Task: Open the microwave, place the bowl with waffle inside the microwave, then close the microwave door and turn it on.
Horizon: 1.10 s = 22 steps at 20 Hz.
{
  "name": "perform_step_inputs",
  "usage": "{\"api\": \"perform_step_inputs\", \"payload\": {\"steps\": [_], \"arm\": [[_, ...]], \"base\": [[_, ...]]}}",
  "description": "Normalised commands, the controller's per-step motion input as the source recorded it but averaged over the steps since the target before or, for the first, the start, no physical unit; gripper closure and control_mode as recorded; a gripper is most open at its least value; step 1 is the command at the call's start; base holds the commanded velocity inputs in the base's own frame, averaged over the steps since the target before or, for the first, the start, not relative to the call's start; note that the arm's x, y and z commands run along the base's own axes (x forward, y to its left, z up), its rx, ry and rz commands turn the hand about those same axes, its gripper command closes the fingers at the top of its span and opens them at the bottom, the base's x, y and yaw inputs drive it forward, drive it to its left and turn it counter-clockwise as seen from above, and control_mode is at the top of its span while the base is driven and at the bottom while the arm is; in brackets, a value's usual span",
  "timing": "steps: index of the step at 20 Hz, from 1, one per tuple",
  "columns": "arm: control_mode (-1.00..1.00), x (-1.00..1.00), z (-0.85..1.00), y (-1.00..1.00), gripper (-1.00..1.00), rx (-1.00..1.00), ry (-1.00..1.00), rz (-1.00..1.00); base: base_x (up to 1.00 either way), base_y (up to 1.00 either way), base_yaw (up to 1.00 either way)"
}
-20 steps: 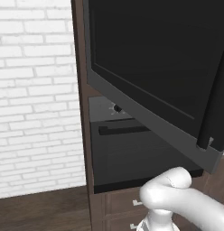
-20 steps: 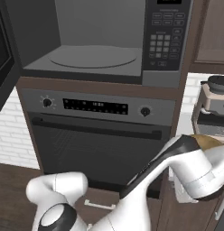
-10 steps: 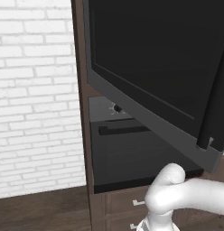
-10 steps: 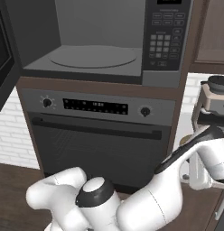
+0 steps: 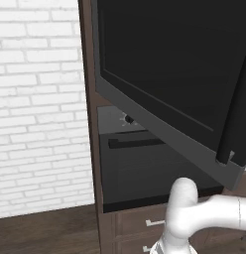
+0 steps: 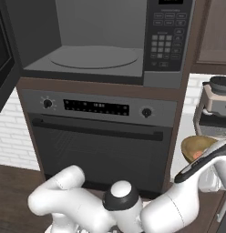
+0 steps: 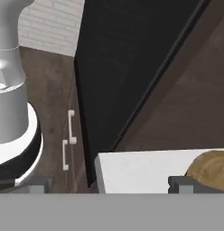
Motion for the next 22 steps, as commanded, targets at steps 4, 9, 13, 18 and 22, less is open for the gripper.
{"api": "perform_step_inputs", "payload": {"steps": [4,9,13,18,22], "arm": [[-1.0,0.44,-0.18,-0.33,-1.0,-0.08,0.0,-0.15],[-1.0,0.33,-0.03,-0.32,-1.0,-0.2,-0.07,-0.18],[-1.0,0.34,-0.19,-0.23,-1.0,-0.19,-0.05,-0.14],[-1.0,0.32,-0.4,-0.04,-1.0,-0.17,0.0,-0.08],[-1.0,0.23,-0.41,-0.03,-1.0,-0.15,0.0,-0.01]], "base": [[0.0,0.0,0.0],[0.0,0.0,0.0],[0.0,0.0,0.0],[0.0,0.0,0.0],[0.0,0.0,0.0]]}}
